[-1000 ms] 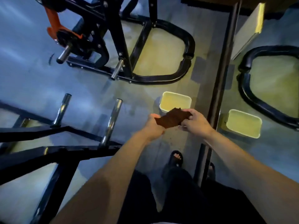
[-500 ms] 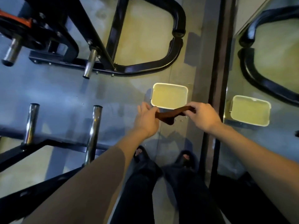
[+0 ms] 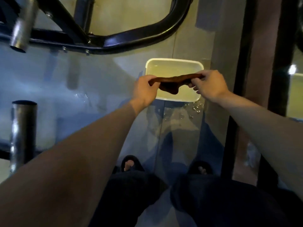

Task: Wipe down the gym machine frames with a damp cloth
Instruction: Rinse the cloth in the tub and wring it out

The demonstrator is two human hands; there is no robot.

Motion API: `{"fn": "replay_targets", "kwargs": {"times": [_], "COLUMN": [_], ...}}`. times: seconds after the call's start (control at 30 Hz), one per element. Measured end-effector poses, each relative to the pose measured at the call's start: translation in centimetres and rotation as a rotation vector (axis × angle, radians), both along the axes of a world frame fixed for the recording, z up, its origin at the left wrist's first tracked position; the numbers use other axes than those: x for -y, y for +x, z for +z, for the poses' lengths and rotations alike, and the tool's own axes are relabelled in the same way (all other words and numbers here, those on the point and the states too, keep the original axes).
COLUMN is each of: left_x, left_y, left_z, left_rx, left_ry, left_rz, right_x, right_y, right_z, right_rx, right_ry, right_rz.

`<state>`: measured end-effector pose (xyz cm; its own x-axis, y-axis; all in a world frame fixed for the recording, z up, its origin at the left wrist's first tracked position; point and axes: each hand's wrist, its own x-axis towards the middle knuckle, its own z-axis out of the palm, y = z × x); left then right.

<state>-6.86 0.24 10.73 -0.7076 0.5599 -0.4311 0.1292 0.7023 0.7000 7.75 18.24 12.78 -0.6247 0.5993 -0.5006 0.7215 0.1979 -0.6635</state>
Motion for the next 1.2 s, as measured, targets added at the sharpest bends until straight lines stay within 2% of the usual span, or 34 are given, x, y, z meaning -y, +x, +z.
{"fn": "replay_targets", "kwargs": {"times": [0.17,0.33,0.43,0.67,0.77,0.83,0.9,1.0,1.1,1.2], "left_x": [-2.5,-4.1,-6.0,-8.2,-8.9,-8.9,-8.6,-7.4,-7.2,-7.0], "left_y": [-2.4,-5.1,-6.2,-6.4,-6.8,-7.0,-6.9,-7.0,-7.4,-7.8], "left_z": [-9.8,-16.4,-18.2,-21.3,-20.9,-19.7,-18.1,-15.9,-14.6,-14.1], "left_rx": [-0.116,-0.345,-0.411,-0.498,-0.424,-0.261,-0.020,0.221,0.305,0.311], "left_ry": [-0.118,-0.252,-0.397,-0.608,-0.534,-0.405,-0.209,0.036,0.098,0.123], "left_rz": [-0.127,-0.564,-0.749,-0.919,-0.843,-0.695,-0.457,-0.169,-0.150,-0.154], "right_x": [-1.7,-3.3,-3.6,-3.4,-3.7,-4.1,-4.3,-4.4,-5.3,-5.3], "right_y": [-1.8,-3.8,-6.2,-8.6,-8.4,-8.2,-8.0,-7.8,-8.1,-8.2], "right_z": [-9.6,-16.8,-19.2,-23.5,-23.7,-22.8,-21.5,-19.8,-18.3,-17.6], "right_rx": [0.050,0.153,0.295,0.491,0.484,0.400,0.245,0.008,-0.083,-0.097], "right_ry": [-0.045,0.018,0.182,0.398,0.441,0.380,0.228,-0.173,-0.437,-0.473], "right_rz": [0.045,0.138,0.280,0.496,0.503,0.394,0.212,-0.109,-0.155,-0.114]}}
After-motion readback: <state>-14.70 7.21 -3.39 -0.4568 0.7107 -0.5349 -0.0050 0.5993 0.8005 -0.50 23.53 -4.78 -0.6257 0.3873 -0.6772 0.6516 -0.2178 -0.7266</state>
